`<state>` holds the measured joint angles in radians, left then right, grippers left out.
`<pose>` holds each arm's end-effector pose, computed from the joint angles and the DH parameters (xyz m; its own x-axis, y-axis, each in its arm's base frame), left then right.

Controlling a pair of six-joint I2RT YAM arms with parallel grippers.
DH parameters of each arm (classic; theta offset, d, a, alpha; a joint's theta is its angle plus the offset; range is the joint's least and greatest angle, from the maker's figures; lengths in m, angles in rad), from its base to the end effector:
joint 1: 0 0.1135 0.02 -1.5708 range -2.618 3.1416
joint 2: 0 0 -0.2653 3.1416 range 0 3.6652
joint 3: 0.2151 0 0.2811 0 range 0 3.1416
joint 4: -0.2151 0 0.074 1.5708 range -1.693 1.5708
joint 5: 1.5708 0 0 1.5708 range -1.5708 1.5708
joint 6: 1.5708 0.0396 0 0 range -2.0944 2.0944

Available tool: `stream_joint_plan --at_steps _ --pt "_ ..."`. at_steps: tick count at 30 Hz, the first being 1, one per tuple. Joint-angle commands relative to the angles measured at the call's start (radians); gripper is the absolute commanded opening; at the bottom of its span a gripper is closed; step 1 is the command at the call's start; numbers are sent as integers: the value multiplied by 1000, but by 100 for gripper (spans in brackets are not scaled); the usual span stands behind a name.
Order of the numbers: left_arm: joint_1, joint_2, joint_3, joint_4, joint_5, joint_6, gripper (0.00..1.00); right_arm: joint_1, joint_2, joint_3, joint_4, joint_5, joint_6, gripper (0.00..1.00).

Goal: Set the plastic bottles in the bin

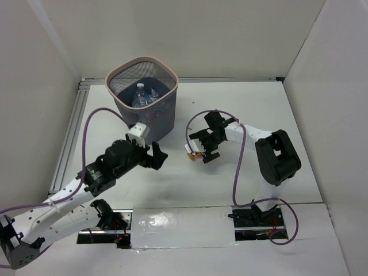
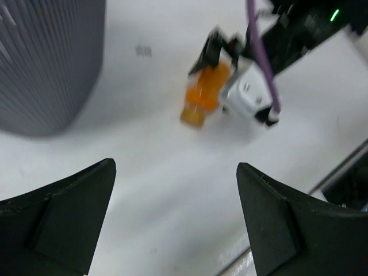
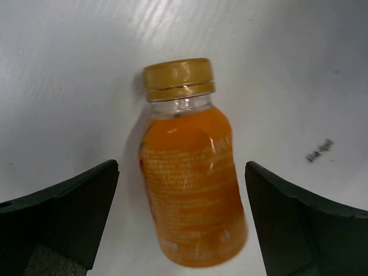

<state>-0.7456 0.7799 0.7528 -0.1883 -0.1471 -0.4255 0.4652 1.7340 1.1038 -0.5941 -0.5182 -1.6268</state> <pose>0.1642 -0.1437 0.3284 -0.3766 -0.2080 -0.9027 0.4506 0.8103 -0.3747 0.3104 0.1777 0.1600 0.5862 -0.6762 -0.4461 -0.8091 -0.4605 -0.3652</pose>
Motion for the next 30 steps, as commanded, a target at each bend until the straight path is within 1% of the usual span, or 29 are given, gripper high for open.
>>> stream_joint_plan --at_steps 1,4,5,7,8,9,10,11,12,14,15,16,17,18,20,21,23,24,25,26,27,28,29,30 --pt "-58 -50 -69 15 -66 -134 98 10 24 -31 -19 66 -59 97" --pt "-92 -37 -92 15 -123 -147 98 20 24 -32 -19 89 -42 80" --pt "-92 -22 -92 15 -138 -147 98 9 24 -13 -41 89 -24 65" --pt "-116 -10 -105 6 -160 -156 98 -20 12 34 -78 57 45 47" --pt "-117 -10 -121 6 -173 -156 98 -29 -8 104 -128 38 73 40" --pt "-117 2 -130 6 -174 -156 98 -39 -22 147 -148 -7 108 27" --pt "-127 2 -154 18 -183 -156 98 -59 -37 190 -157 -35 207 21" --pt "-127 15 -167 18 -183 -168 98 -68 -74 280 -167 -69 255 16" --pt "-127 15 -181 45 -174 -168 98 -79 -92 328 -196 -145 293 15" --pt "-138 48 -219 75 -157 -179 98 -79 -144 424 -211 -213 393 15" --pt "-138 61 -230 105 -143 -193 98 -79 -158 515 -199 -259 433 15" --pt "-138 73 -230 121 -143 -193 98 -68 -171 557 -182 -276 477 15" --pt "-149 102 -243 134 -143 -203 98 -44 -180 595 -161 -289 558 15" --pt "-161 116 -244 147 -143 -203 98 -27 -180 667 -133 -289 605 15" --pt "-170 145 -244 183 -132 -203 98 19 -180 737 -47 -289 730 14" --pt "-170 159 -244 193 -132 -203 98 33 -150 793 -21 -289 766 14" --pt "-181 199 -221 208 -123 -193 98 87 -117 836 68 -276 865 14" --pt "-181 211 -221 219 -123 -182 100 107 -75 850 107 -263 895 16" --pt "-192 232 -210 219 -123 -182 100 128 -48 876 191 -219 921 25" --pt "-192 242 -210 231 -114 -182 100 153 -22 890 239 -189 980 28" --pt "-202 251 -201 231 -114 -173 100 196 49 939 296 -162 999 33" --pt "-202 262 -190 231 -114 -173 100 214 93 979 297 -105 1013 51" --pt "-212 262 -190 231 -123 -173 100 226 140 1029 297 -85 1013 53" --pt "-222 262 -181 231 -123 -173 100 236 242 1088 278 -66 1027 55"
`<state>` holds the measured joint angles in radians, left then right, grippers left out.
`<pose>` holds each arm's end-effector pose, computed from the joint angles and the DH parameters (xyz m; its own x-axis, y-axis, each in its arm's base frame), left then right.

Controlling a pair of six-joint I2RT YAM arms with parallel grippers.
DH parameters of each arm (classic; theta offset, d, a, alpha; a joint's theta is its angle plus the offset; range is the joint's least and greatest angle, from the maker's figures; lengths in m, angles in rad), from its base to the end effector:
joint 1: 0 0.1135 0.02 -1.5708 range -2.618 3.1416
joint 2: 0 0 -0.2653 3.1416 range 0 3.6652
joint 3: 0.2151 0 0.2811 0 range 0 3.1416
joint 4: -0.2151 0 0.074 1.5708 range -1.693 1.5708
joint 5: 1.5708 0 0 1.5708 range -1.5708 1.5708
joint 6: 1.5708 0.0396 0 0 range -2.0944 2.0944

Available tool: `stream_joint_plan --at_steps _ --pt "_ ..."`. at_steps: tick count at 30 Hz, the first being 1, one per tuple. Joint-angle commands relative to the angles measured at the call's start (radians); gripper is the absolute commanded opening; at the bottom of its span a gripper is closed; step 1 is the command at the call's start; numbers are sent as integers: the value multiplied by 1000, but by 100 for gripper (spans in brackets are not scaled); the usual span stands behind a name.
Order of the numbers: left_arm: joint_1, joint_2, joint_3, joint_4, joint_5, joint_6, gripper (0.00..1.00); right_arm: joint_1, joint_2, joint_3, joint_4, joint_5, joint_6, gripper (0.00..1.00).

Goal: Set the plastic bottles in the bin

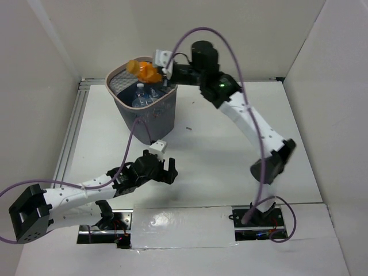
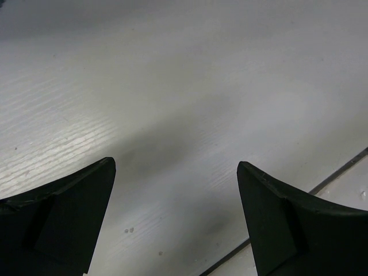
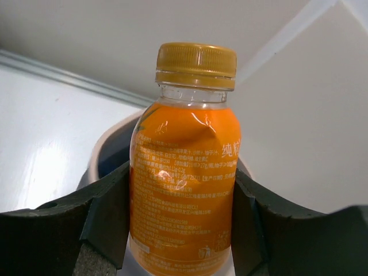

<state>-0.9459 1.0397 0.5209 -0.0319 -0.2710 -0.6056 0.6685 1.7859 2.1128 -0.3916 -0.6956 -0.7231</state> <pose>0.1545 -0.1961 0.1995 -0.6205 -0.0773 -0.7804 0.3585 0.8571 -0.3699 0.3151 0.2812 0.5109 0.6089 -0.1664 -0.7756 -0.7666 0.1280 -0.6293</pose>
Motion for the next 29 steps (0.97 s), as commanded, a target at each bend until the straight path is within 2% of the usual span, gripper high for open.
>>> stream_joint_plan --at_steps 1,2,3,4,6,9,12,14,15,19,21,22,23,26,29 --pt "-22 2 51 75 -13 7 100 32 238 196 66 148 149 58" --pt "-31 2 51 75 -13 7 100 32 285 254 53 166 177 66" --pt "-31 -10 51 75 -22 -3 100 32 321 306 53 185 227 78" --pt "-40 -10 51 75 -31 -3 100 23 373 388 37 185 244 85" --pt "-50 -23 42 66 -40 -13 100 8 385 412 26 174 287 100" --pt "-60 -50 33 66 -65 -23 100 -21 293 345 49 191 324 100" --pt "-70 -59 24 79 -65 -11 100 -61 147 187 60 260 356 100" --pt "-70 -59 24 104 -65 1 100 -112 48 63 40 376 440 100" --pt "-70 -47 24 104 -53 16 100 -131 12 11 21 497 465 100" --pt "-70 -4 77 132 -30 64 100 -253 -173 -275 -47 738 563 100" --pt "-70 16 97 132 -19 78 100 -265 -267 -417 -94 862 590 100" --pt "-61 31 106 132 -19 87 100 -286 -345 -526 -95 880 600 100" --pt "-60 31 122 132 -7 87 100 -300 -388 -527 -95 880 614 100" --pt "-51 52 151 121 6 107 100 -348 -538 -756 -76 832 626 100" --pt "-39 52 174 87 6 116 100 -403 -658 -865 -90 806 646 100"
